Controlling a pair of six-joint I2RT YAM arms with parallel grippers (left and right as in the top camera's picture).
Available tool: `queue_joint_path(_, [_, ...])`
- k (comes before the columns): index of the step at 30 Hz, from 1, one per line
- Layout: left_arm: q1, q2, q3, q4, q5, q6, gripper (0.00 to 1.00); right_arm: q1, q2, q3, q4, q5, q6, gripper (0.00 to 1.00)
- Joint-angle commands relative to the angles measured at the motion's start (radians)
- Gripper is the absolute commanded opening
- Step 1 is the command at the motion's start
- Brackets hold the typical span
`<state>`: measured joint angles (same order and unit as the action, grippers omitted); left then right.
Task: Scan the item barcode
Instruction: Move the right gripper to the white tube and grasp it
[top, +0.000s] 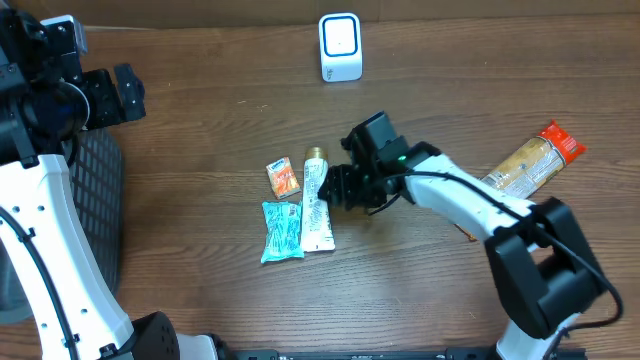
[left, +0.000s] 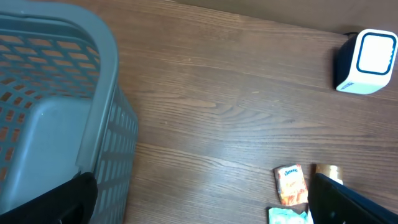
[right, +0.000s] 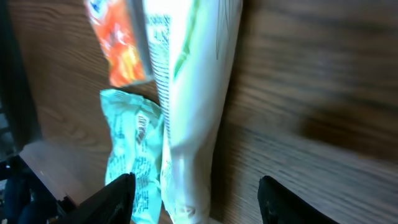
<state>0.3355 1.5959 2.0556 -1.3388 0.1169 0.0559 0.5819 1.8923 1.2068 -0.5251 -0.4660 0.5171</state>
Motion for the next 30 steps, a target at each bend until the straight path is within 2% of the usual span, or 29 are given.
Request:
queue_joint_path(1, [0.004,0.003,0.006,0.003,0.007,0.015,1.0,0.031,0.053,-0.011,0.025,0.02,0.114,0.63])
queue_joint_path(3, [0.004,0.003,0.006,0.003,0.007,0.015,1.0,0.037,0.077,-0.011,0.044,0.016,0.148,0.61])
queue_joint_path(8, [0.004,0.003,0.006,0.003,0.007,0.015,1.0,0.037,0.106,-0.011,0.088,-0.007,0.195,0.44])
queue_joint_path(11, [0.004,0.003,0.006,0.003,0.007,0.015,0.99,0.047,0.121,-0.011,0.11,-0.027,0.217,0.39])
queue_joint_path(15, [0.004,0.003,0.006,0.003,0.007,0.015,1.0,0.052,0.124,-0.011,0.128,-0.033,0.223,0.06])
queue_joint_path(16, [0.004,0.003,0.006,0.003,0.007,0.015,0.99,0.051,0.124,-0.011,0.128,-0.038,0.223,0.04])
queue_joint_path(19, [0.004,0.003,0.006,0.003,0.007,0.015,0.99,0.037,0.121,-0.008,0.132,-0.086,0.208,0.04])
queue_joint_path(23, [0.004,0.003,0.006,0.003,0.007,0.015,1.0,-0.005,0.074,-0.008,0.11,-0.171,0.084,0.04])
queue_joint_path(30, [0.004,0.003,0.006,0.003,0.007,0.015,1.0,-0.072,-0.144,-0.008,-0.007,-0.202,-0.116,0.04])
